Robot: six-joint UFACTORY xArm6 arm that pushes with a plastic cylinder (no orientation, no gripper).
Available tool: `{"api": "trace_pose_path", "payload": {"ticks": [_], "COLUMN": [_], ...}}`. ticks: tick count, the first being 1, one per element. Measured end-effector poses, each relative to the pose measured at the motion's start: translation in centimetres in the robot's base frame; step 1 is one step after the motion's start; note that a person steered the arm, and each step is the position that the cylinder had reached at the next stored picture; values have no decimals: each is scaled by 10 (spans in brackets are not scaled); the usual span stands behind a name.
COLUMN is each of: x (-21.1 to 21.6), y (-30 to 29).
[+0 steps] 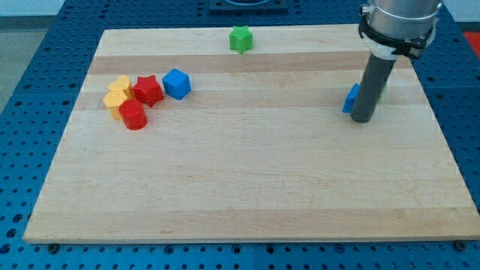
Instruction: Point your arm to the red circle
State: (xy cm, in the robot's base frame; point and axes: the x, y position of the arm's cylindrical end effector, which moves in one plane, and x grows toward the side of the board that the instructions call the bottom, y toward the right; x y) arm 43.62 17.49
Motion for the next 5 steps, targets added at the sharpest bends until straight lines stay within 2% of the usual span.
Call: {"api": "trace_pose_path", "payload": {"ticks": [1, 3, 5], "x": [19, 38, 45], "y": [-49, -183, -309]}}
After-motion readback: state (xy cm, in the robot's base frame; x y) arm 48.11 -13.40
